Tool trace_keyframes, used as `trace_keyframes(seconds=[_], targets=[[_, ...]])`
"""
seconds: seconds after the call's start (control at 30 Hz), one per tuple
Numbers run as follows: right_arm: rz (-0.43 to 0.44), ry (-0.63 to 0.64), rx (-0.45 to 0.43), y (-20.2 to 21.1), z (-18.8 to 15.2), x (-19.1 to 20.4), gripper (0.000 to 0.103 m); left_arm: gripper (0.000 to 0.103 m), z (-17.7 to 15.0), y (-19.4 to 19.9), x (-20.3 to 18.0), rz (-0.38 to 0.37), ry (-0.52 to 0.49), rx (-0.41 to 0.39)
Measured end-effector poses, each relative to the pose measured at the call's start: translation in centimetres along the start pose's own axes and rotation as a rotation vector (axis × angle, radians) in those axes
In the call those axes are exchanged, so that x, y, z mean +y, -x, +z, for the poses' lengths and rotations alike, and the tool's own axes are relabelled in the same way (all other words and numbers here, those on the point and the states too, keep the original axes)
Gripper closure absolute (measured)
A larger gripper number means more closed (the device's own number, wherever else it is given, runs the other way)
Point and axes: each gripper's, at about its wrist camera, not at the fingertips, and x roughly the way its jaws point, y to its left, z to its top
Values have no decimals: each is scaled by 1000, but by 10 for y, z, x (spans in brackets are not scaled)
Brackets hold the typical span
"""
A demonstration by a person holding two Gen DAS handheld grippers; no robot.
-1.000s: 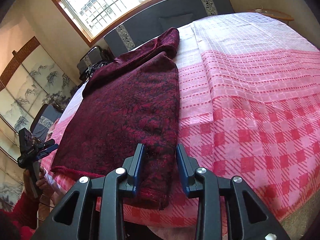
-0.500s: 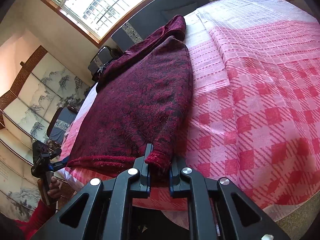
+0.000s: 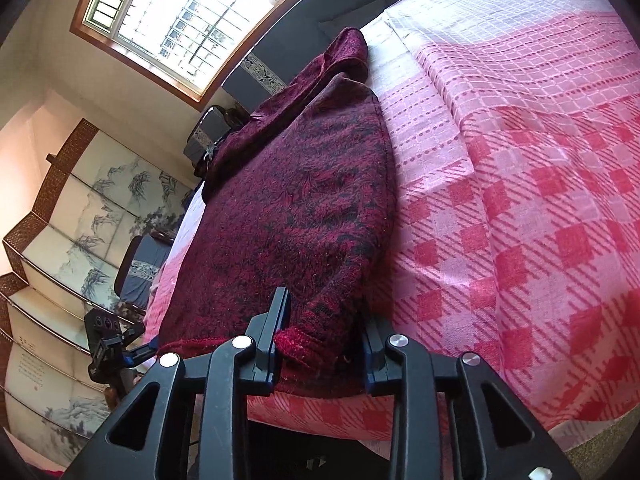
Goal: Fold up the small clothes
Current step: 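Grasp the sweater hem with the right gripper, then grasp the hem with the left gripper while the right gripper holds the hem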
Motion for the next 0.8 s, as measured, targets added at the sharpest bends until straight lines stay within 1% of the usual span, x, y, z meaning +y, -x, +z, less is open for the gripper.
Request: trace_keyframes(seconds=[0.03, 0.07, 0.1, 0.13, 0.17, 0.2, 0.23, 0.33, 0.43, 0.57, 0.7, 0.8], targets=[[-3, -10, -2, -1, 1, 0, 75, 9, -1, 0, -2, 19, -8, -3], [-4, -21, -1, -1, 1, -1, 75, 25, -2, 0, -3, 39, -6, -7], [-4, -31, 3, -2, 2, -1, 75, 68, -2, -4, -1, 50, 10, 13], [-6, -39, 10, -3, 3, -2, 78, 89, -3, -9, 5, 69, 40, 37], [-15, -46, 17, -4, 4, -3, 81, 93, -5, -9, 13, 37, 85, 16], [-34, -58, 24, -6, 4, -6, 92, 93, -7, -8, 20, 8, 120, 7], [-23, -75, 22, -6, 4, -8, 93, 93, -8, -7, 22, -4, 134, 1], [-18, -83, 17, -3, 1, -8, 94, 93, -13, -6, 18, 19, 123, -20], [24, -117, 7, 3, -6, -12, 94, 93, -14, -4, 15, 41, 121, -19], [66, -145, -14, 21, -20, -12, 94, 93, -19, 9, 14, 28, 129, -4], [91, -165, -13, 44, -37, -11, 95, 93, -32, 30, 6, 30, 90, 17], [90, -154, -1, 63, -55, -5, 95, 93, -49, 46, -2, 44, 45, 43]])
